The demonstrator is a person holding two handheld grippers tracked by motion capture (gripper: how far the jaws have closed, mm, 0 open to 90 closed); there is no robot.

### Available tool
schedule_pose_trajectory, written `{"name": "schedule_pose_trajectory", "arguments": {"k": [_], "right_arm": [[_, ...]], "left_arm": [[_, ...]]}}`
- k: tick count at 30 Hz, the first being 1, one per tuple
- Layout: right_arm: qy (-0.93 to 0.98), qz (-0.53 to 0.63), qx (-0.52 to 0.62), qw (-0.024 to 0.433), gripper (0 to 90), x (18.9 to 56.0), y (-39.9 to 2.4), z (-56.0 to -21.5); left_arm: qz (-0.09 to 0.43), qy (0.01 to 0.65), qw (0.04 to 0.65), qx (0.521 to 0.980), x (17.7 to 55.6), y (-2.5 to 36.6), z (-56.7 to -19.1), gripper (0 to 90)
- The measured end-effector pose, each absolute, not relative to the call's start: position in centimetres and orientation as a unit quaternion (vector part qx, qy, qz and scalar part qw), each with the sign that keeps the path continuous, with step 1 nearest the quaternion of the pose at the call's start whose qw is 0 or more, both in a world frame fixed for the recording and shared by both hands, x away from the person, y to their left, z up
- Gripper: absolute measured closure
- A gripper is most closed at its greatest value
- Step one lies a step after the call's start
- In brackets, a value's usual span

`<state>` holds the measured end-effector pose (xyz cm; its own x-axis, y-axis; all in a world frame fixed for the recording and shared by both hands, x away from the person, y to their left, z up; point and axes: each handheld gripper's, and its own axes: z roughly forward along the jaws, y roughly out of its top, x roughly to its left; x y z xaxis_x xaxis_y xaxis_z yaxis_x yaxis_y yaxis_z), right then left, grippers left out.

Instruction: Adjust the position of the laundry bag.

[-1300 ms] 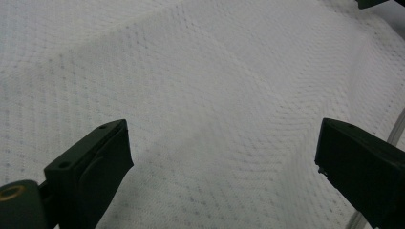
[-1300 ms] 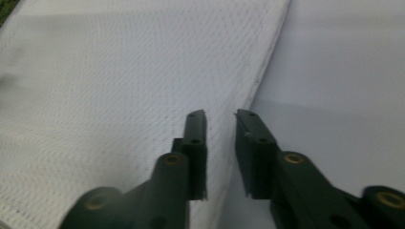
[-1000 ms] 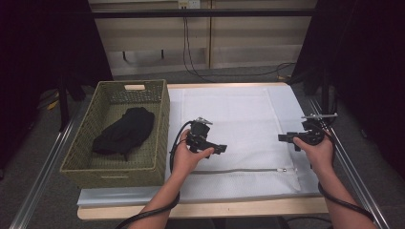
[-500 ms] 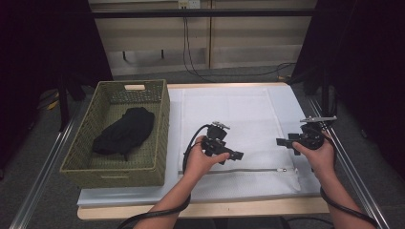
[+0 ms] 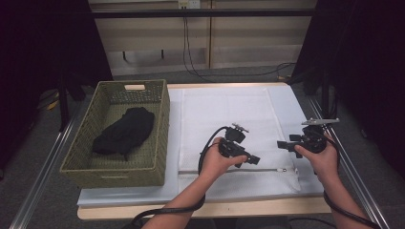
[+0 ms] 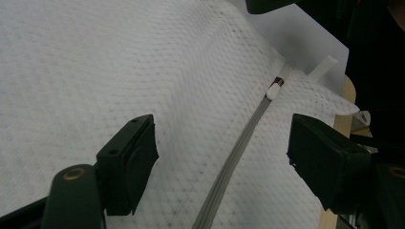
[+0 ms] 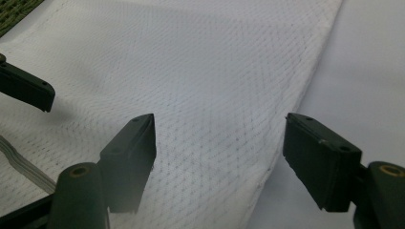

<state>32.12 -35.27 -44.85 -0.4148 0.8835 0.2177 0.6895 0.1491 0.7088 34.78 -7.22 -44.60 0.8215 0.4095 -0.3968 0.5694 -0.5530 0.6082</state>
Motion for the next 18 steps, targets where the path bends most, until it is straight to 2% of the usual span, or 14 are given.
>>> {"name": "schedule_pose_trajectory", "arguments": {"k": [2,3,10,14,15,18], "right_arm": [[0.747,0.384,0.528,0.125,26.6,32.0,-35.2,-44.8],[0.749,0.383,0.525,0.126,26.6,32.0,-35.2,-44.8],[0.747,0.385,0.526,0.128,26.3,32.1,-35.3,-44.7],[0.75,0.384,0.522,0.13,26.3,32.1,-35.2,-44.7],[0.751,0.384,0.521,0.13,26.3,32.0,-35.2,-44.7],[0.751,0.383,0.522,0.132,26.3,32.0,-35.3,-44.7]], "left_arm": [[-0.115,0.292,0.393,0.864,34.5,-7.8,-44.7,30.1],[-0.112,0.271,0.379,0.878,34.6,-7.9,-44.8,30.0],[-0.131,0.287,0.368,0.875,34.5,-9.6,-45.2,33.5],[-0.142,0.296,0.363,0.872,34.6,-10.2,-45.5,40.9],[-0.167,0.317,0.364,0.86,34.6,-10.6,-45.8,42.4],[-0.183,0.323,0.359,0.856,34.5,-11.0,-46.0,47.5]]}}
